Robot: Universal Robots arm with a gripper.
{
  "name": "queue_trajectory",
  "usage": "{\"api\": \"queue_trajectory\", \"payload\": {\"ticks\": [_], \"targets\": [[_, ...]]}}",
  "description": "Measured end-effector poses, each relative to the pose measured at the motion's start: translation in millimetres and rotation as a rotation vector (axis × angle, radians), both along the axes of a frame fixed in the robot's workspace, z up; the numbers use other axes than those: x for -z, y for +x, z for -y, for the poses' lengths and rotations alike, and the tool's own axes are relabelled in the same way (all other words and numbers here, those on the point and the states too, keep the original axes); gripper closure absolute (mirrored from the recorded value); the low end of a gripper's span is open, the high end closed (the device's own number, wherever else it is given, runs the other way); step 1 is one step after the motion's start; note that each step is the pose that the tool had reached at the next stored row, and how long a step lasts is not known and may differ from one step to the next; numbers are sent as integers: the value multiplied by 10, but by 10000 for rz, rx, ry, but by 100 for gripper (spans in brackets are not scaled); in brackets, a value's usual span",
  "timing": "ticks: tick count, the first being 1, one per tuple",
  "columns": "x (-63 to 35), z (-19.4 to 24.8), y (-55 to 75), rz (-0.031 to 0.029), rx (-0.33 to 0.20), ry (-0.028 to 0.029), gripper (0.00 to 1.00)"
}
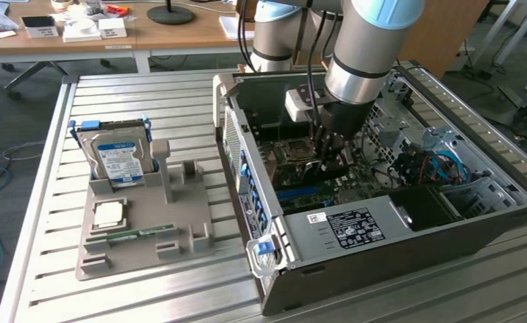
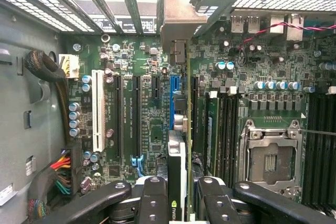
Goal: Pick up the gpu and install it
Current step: 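Insert the gpu into the slot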
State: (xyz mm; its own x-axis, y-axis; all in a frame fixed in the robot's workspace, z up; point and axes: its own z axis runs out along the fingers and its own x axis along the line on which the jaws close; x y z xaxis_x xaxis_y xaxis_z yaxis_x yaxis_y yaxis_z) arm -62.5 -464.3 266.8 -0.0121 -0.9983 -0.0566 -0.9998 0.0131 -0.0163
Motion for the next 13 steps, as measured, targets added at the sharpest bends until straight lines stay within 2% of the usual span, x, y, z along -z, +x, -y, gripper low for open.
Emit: {"api": "queue_trajectory", "payload": {"ticks": [7, 13], "targets": [[2, 0, -39, -1, 1, 0, 73], [5, 24, -44, -1, 3, -1, 73]]}}
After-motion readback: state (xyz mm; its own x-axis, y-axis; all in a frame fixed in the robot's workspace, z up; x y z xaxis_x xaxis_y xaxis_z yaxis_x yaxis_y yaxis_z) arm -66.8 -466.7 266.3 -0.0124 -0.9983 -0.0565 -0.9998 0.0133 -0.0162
